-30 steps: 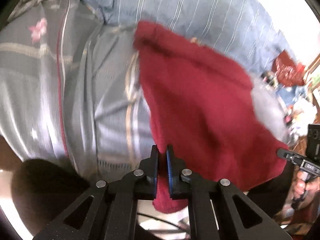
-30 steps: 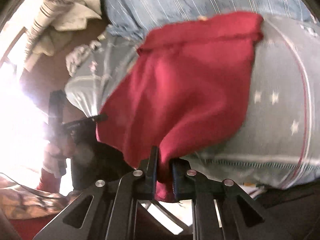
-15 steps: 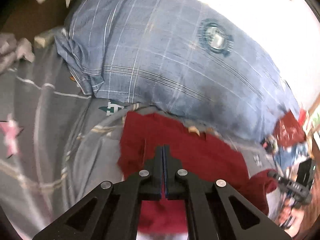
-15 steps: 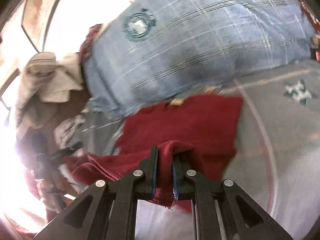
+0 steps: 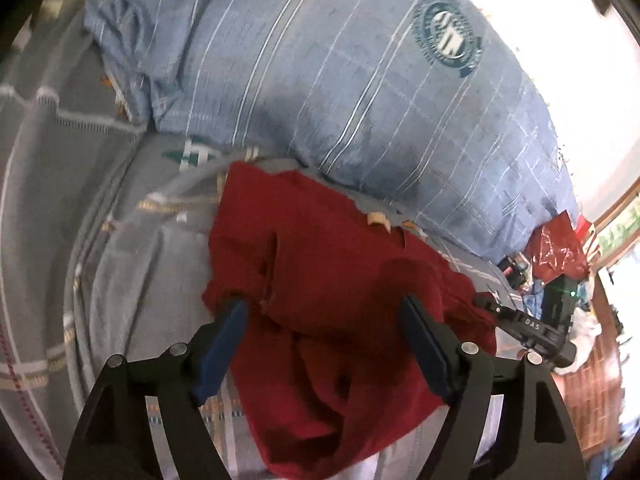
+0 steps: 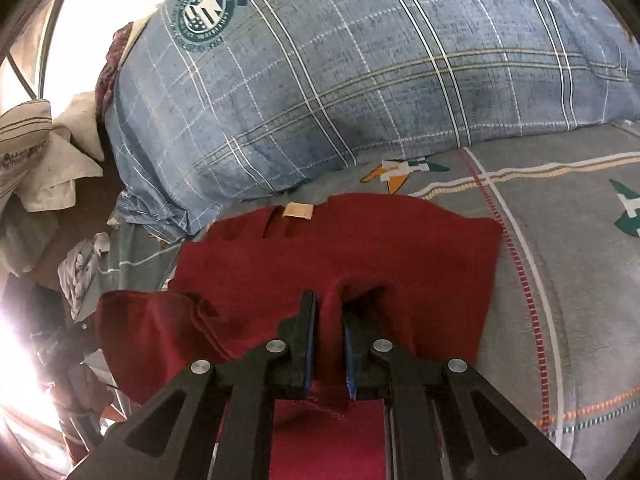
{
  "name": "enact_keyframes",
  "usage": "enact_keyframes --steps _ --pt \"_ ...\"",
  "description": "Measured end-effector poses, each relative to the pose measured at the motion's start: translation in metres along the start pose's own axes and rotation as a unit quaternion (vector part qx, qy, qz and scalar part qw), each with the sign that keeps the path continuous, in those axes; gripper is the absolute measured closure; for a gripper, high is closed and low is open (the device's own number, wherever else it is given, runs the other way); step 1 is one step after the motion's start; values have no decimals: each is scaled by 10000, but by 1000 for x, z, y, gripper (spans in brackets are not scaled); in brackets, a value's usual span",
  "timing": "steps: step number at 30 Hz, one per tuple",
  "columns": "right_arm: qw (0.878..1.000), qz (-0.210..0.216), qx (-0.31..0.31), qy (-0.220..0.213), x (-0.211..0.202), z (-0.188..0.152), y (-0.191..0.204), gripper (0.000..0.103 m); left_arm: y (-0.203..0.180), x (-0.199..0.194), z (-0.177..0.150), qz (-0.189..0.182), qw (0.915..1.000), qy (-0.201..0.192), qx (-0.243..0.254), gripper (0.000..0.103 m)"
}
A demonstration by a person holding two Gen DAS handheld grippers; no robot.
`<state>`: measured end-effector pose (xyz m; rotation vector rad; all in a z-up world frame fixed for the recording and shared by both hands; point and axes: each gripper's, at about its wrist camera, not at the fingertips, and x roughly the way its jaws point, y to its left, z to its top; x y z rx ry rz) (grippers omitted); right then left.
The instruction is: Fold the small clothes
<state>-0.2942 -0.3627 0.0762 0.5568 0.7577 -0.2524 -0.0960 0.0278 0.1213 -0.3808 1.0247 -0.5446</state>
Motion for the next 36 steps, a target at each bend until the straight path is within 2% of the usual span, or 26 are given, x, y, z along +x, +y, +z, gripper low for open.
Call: enact_keyframes --steps 5,8,9,12,14,15,16,17,18,21,24,26,29,31,32,34,35,36 --pt "9999 82 140 55 4 -1 -8 92 8 13 1 -462 9986 156 -203 22" --pt "9998 104 144 86 6 -2 -9 91 7 24 -1 -529 9981 255 -163 22" --pt "9998 118 156 87 5 -2 -10 91 5 29 -3 -432 9986 280 -92 21" --pt "9996 160 194 94 5 -2 -11 91 1 51 -8 226 9988 411 152 21" --pt "9997 154 185 88 5 -3 -11 91 -1 62 -11 367 9978 471 284 24" --pt "9997 140 162 82 5 -3 -10 90 -5 70 -14 407 9965 553 475 43" --pt "9998 131 149 79 5 -3 -10 90 -9 76 -16 443 9947 643 662 89" --pt "9998 121 125 74 5 -3 -9 91 -14 82 -17 516 9920 777 845 97" --pt "9999 103 98 60 4 -3 -8 92 -20 83 -12 519 9911 767 954 98" --pt "9996 238 87 -80 -8 0 -2 92 -32 69 11 379 9931 347 1050 98" --pt "9990 308 69 -319 -24 11 4 92 -36 60 53 552 9928 -173 1044 98" --pt "9987 257 135 -422 -28 21 3 92 -31 69 76 756 9921 -306 952 98" --pt "9988 117 352 -308 -11 37 -7 91 -16 96 92 1016 9918 -317 708 97" --pt "9967 204 772 -169 10 45 -22 86 -1 128 99 1285 9901 -164 545 95" --pt "9945 244 1016 -3 24 49 -31 78 6 138 101 1418 9884 -97 539 94" --pt "9942 90 1061 124 36 54 -39 75 10 157 105 1662 9846 -57 543 87" --pt "9952 22 980 61 34 56 -39 74 13 157 107 1656 9849 -48 509 77" --pt "9958 -33 918 -31 26 57 -39 63 13 153 107 1572 9864 -91 466 70"
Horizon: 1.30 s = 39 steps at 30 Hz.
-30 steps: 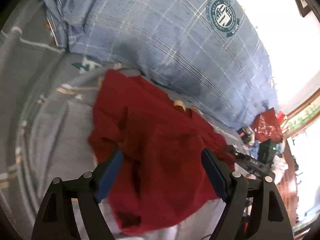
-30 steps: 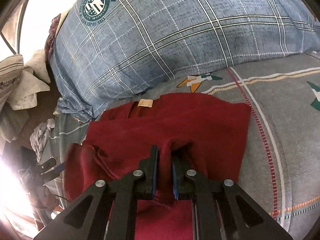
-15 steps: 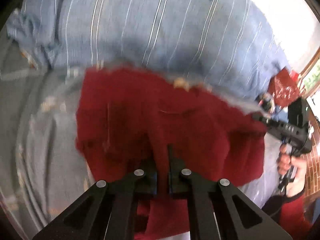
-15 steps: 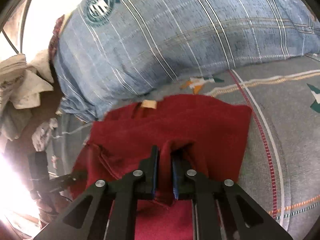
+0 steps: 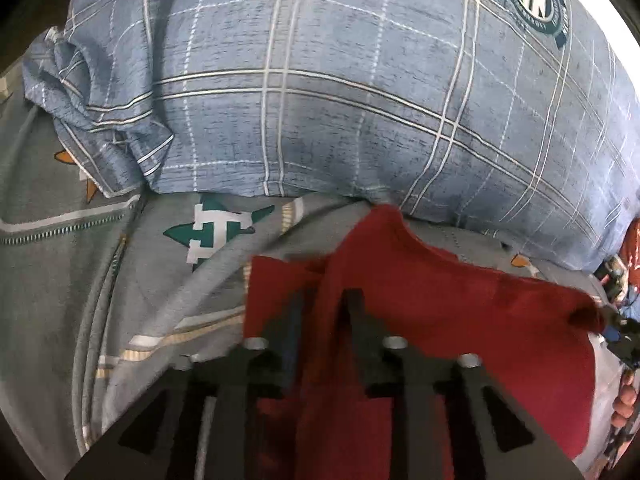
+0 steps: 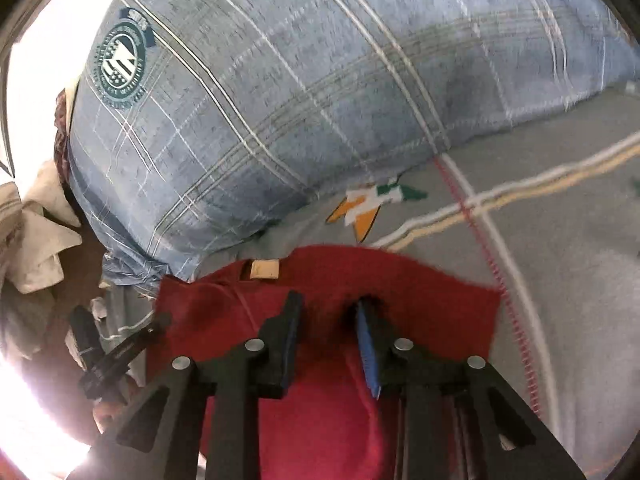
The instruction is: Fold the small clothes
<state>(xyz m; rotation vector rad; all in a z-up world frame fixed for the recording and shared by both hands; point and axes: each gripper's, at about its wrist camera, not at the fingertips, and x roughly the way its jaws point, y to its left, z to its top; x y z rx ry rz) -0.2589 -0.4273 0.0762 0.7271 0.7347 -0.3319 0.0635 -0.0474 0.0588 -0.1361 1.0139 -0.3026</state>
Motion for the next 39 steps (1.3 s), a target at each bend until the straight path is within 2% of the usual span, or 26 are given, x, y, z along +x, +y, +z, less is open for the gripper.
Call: enact_keyframes --steps 2,3,5,7,10,12,14,16,18,19,23,26,30,34,37,39 --pt "9993 -160 -102 -319 -22 0 2 44 3 -11 -1 -73 9999 -107 -16 60" --pt "9984 -231 -188 -474 -34 -1 4 44 3 -21 -3 -54 9998 -207 16 53" --pt "9963 -274 -557 -591 -50 -6 14 44 1 -36 -9 2 9996 -273 81 50" --pt "9929 -320 -1013 -533 -50 -14 31 50 0 -49 -20 -61 9995 -274 163 46" --pt "9889 -378 -1407 -291 -26 -22 51 58 -5 -62 -40 -168 9995 -147 211 41" --pt "9873 -708 -1416 -103 5 -21 54 66 -8 -56 -47 -173 9996 2 220 40" --pt "9843 -1199 -1292 -102 34 -13 46 68 0 -40 -50 24 9998 211 50 40" --pt "9867 -1370 -875 -44 53 -2 29 70 14 -25 -52 86 9990 410 -184 40" --pt "9920 -1153 -494 -119 50 6 18 71 24 -20 -56 -42 9978 547 -378 40" --pt "9920 -1177 -447 -70 45 7 20 68 26 -23 -56 -73 9976 547 -421 40" --pt "9884 -1049 -1091 -144 13 -7 59 61 26 -55 -56 139 9992 218 -300 40" --pt "9863 -586 -1543 -78 11 -22 99 61 23 -74 -69 -22 9996 162 -233 40" --pt "9756 -55 -2169 336 59 -46 165 62 24 -75 -92 -242 9989 392 -69 39" --pt "9686 -36 -2419 578 120 -57 211 63 30 -51 -101 -81 9983 569 112 37" --pt "9653 -128 -2500 741 164 -63 232 64 40 -36 -97 -106 9974 707 -24 37" --pt "9628 -232 -2544 880 194 -67 243 64 43 -33 -92 -84 9978 657 -63 35"
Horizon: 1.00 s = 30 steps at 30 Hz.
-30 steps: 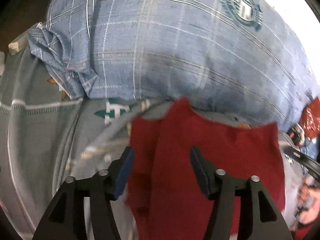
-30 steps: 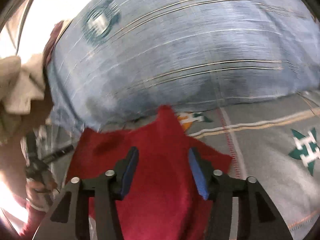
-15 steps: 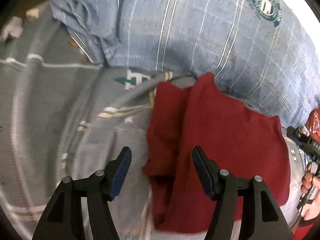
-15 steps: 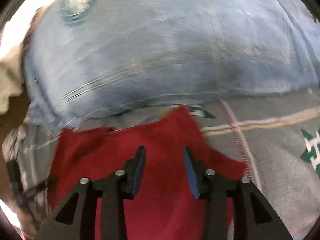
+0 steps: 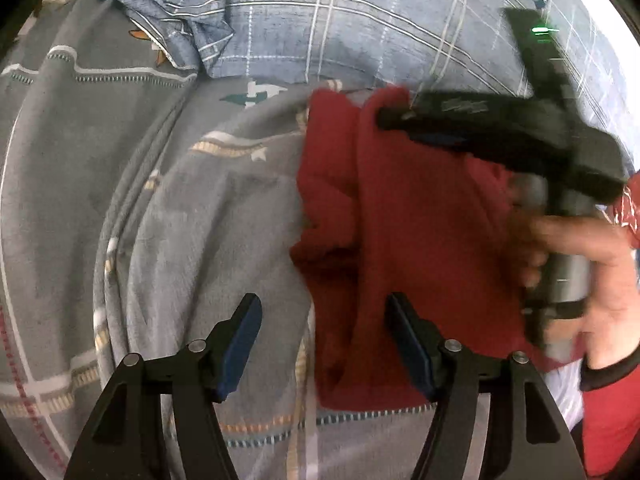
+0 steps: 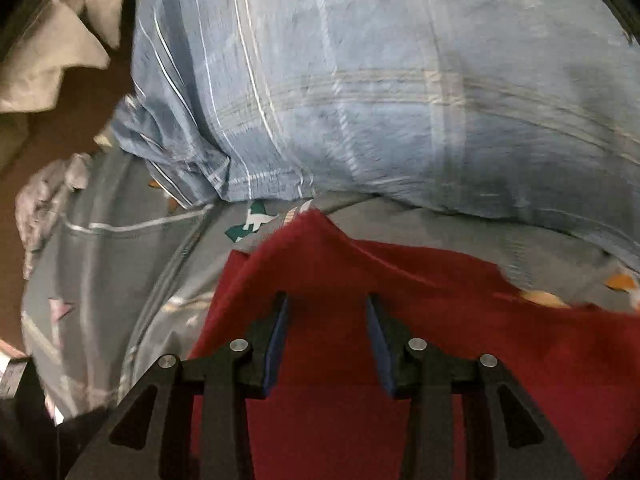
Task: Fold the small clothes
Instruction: 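Open both tools and release the folded shirt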
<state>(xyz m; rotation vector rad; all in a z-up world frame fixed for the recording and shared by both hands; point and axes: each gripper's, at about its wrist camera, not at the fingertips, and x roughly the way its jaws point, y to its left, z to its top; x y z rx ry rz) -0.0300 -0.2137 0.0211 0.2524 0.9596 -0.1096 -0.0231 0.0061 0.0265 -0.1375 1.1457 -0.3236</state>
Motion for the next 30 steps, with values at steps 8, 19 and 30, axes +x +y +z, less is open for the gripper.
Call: enact_keyframes --steps 8,19,30 --pt "9999 -121 -16 95 12 6 8 63 6 -3 2 86 9997 -171 -136 35" --pt "9922 -1001 501 -550 -156 -113 -72 46 -1 -24 -7 229 9993 -290 -71 37" --pt "9781 -1852 805 -505 -200 -182 -117 47 0 -26 -7 205 9990 -394 -104 37"
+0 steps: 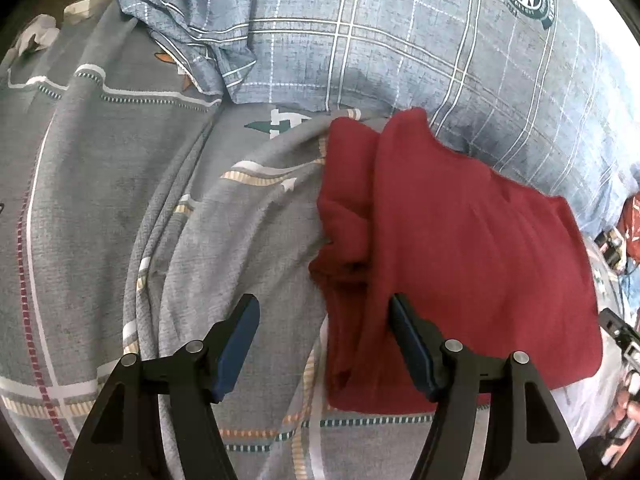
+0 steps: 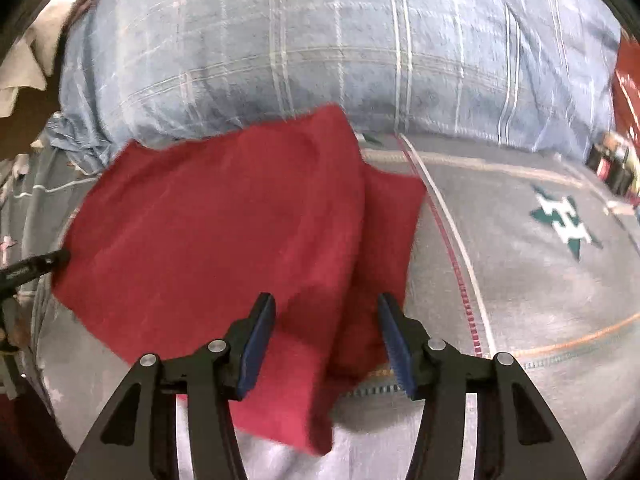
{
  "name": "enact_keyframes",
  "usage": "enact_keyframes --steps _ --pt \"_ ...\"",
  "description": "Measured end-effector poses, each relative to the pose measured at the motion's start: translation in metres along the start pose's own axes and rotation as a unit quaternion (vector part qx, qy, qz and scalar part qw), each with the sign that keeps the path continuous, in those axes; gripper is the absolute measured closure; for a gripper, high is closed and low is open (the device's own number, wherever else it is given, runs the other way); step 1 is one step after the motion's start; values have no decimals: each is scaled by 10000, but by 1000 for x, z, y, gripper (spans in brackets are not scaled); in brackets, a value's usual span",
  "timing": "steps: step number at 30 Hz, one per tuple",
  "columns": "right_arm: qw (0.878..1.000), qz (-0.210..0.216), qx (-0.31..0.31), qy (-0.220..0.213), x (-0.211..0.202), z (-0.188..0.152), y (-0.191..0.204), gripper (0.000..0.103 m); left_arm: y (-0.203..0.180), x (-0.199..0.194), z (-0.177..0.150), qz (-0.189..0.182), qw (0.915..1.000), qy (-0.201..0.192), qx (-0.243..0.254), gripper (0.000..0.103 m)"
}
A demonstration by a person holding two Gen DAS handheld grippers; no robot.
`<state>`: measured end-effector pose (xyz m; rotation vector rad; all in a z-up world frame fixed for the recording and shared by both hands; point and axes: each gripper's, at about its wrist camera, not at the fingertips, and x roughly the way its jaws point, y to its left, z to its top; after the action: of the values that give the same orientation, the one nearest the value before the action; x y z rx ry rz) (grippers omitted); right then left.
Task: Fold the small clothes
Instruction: 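Open both tools and release the folded shirt, then bring the right tool toward the left tool over the folded shirt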
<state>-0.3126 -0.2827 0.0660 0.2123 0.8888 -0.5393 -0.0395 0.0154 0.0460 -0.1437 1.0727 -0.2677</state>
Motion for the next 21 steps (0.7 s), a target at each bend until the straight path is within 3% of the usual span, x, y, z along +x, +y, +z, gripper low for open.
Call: enact_keyframes --steps 5,8,10,12,15,19,21 --pt "9988 405 -167 -239 -16 21 25 48 9 -4 3 -125 9996 -127 -236 36" --pt "9976 512 -412 -207 2 38 49 47 12 -2 3 -159 9994 -70 -291 36" --pt "9971 639 -401 50 30 46 57 42 11 -1 4 -152 9995 -59 -288 36" --pt "9973 428 -180 572 67 51 57 41 11 0 5 -145 9995 -36 -292 35" --pt "9979 223 -329 502 66 58 75 40 11 4 8 -144 9993 31 -341 34" --pt "9948 850 -403 384 55 80 115 39 13 5 12 -217 9988 36 -431 34" --pt "9905 1178 -623 355 58 93 150 34 15 5 10 -211 9989 57 -421 34"
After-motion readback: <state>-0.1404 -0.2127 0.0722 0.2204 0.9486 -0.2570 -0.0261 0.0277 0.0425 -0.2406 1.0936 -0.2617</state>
